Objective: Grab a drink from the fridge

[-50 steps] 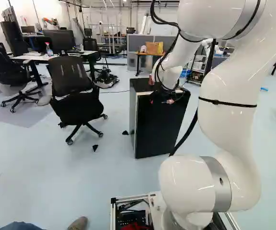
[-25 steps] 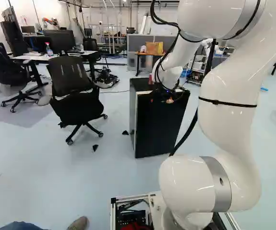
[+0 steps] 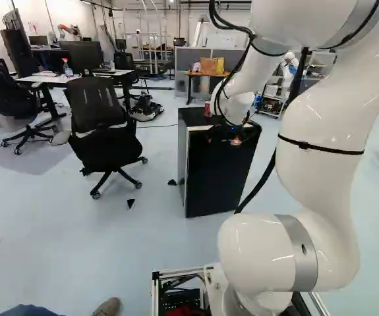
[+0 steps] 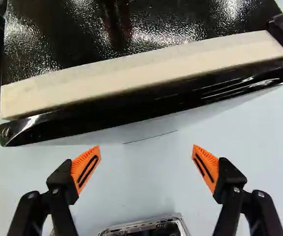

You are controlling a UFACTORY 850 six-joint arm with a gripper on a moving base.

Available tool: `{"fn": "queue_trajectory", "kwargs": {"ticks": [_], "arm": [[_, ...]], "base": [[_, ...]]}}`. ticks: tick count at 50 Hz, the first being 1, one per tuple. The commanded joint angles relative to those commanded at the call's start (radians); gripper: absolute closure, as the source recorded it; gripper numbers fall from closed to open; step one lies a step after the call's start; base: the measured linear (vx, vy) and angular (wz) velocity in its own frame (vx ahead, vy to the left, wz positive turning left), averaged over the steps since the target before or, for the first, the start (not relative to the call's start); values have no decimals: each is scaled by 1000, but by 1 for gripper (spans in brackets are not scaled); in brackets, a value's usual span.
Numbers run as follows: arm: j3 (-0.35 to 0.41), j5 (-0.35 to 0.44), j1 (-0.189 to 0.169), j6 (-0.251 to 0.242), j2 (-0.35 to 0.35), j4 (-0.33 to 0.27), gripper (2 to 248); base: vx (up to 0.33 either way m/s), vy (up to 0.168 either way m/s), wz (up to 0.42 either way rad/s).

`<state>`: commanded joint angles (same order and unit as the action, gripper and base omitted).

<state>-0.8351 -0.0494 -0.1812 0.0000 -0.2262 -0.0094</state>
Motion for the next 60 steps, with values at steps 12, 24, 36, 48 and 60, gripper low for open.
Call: {"fn": "queue_trajectory", "kwargs": {"ticks": [12,24,36,48,60], "arm": [[62,1,-4,0,53,0,3],[118,41,-6,0,102,0,3],[147,129,-1,0,129,0,3],[150,238,1,0,131,0,3],[150,355,1,0,131,0,3]], "base": [[0,0,0],[0,0,0],[0,0,0],[0,0,0],[0,0,0]]}}
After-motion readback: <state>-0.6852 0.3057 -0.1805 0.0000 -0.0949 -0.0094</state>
